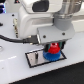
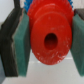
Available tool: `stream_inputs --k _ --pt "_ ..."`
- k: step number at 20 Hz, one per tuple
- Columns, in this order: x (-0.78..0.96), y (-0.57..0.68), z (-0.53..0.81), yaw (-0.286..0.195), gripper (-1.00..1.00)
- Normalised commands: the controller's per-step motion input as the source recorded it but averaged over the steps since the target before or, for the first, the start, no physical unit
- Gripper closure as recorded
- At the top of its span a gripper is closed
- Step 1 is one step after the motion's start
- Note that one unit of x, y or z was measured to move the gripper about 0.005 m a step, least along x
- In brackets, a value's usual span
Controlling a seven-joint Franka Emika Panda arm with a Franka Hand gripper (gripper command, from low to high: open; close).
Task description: Insert the blue gear onto the right peg, followed by the red gear
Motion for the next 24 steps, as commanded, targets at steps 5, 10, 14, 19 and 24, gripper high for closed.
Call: stream_inputs --k 5,10,14,19,24 --pt "0.21 -0.03 0.04 0.000 1.00" --pt "0.13 -0.06 -0.19 0.000 1.00" --pt "0.11 -0.01 -0.19 0.000 1.00" --pt "0.03 0.06 0.02 0.000 1.00" --pt "-0.10 -0.05 0.10 0.000 1.00"
